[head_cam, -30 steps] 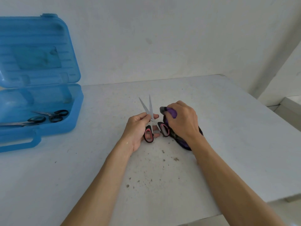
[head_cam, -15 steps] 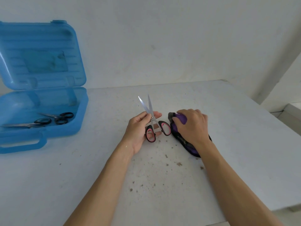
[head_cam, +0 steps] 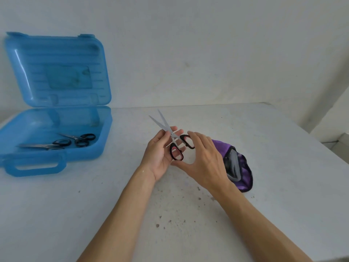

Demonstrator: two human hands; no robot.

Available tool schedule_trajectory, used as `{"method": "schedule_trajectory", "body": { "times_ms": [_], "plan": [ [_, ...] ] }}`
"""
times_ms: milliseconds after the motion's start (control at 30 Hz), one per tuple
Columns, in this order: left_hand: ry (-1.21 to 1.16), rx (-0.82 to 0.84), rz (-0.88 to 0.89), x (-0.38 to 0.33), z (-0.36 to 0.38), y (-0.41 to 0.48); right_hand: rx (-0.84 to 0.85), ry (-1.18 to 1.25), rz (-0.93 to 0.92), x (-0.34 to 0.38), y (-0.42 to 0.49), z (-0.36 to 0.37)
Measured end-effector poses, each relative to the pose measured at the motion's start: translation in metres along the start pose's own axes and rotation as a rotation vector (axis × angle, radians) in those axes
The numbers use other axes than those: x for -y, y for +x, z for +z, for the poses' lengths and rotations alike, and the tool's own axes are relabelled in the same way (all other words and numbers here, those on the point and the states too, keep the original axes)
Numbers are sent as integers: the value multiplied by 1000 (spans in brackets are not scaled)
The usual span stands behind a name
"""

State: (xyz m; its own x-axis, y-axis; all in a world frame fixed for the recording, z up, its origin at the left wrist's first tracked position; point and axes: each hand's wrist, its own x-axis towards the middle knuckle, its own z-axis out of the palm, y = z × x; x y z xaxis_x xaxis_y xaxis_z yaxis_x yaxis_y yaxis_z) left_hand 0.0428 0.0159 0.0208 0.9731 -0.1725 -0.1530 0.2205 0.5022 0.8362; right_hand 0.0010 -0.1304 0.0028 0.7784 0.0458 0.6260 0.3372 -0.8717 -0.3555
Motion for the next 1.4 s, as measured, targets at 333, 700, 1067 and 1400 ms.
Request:
{"method": "schedule_trajectory", "body": {
  "times_ms": [333, 700, 1067, 1400],
  "plan": [
    [410, 53, 98, -23, -7, -13, 79, 234, 118, -1, 9, -8],
    [863, -618, 582, -162, -153, -61, 362, 796, 299, 80, 85, 8],
    [1761, -799, 218, -172, -311, -76, 751, 441, 30, 220, 169, 138],
    [1804, -764, 280, -162, -314, -75, 863, 166, -220, 245, 152, 187]
  ]
}}
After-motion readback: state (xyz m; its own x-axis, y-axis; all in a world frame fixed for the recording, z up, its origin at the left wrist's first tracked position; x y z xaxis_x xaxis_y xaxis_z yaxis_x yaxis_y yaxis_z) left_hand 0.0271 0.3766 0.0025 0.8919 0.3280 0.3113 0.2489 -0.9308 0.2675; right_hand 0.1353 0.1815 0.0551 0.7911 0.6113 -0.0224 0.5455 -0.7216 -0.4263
